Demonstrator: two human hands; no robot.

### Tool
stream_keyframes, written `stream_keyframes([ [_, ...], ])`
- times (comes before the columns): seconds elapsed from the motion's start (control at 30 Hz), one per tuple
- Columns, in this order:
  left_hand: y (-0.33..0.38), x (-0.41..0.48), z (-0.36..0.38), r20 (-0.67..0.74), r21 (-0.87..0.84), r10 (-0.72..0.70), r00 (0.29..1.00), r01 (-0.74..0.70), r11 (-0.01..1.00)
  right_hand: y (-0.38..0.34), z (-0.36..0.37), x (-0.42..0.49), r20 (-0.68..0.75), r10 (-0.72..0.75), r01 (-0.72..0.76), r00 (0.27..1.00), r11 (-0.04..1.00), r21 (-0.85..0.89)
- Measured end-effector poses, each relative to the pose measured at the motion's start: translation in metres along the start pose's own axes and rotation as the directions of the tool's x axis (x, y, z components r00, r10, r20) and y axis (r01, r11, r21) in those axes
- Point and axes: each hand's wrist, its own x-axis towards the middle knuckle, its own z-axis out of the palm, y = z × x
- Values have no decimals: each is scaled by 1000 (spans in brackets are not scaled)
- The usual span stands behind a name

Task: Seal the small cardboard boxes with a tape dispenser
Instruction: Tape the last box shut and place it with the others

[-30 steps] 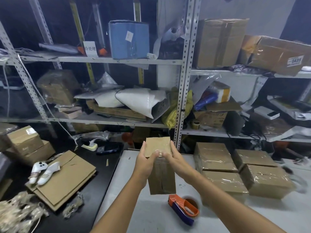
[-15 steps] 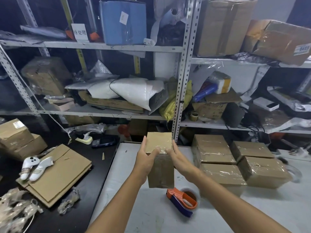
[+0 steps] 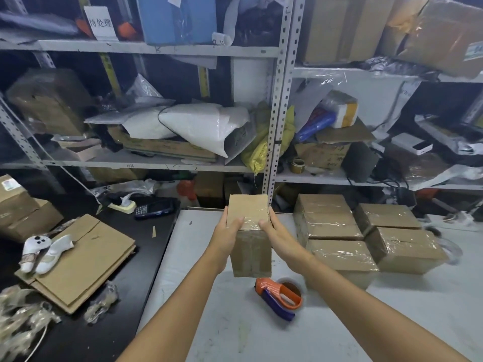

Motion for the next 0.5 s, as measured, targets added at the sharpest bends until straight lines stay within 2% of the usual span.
stream_keyframes([
  [0.5, -1, 1, -3, -77, 11, 51, 996, -50, 999, -14, 0, 0, 50, -2, 2, 999, 1000, 2],
])
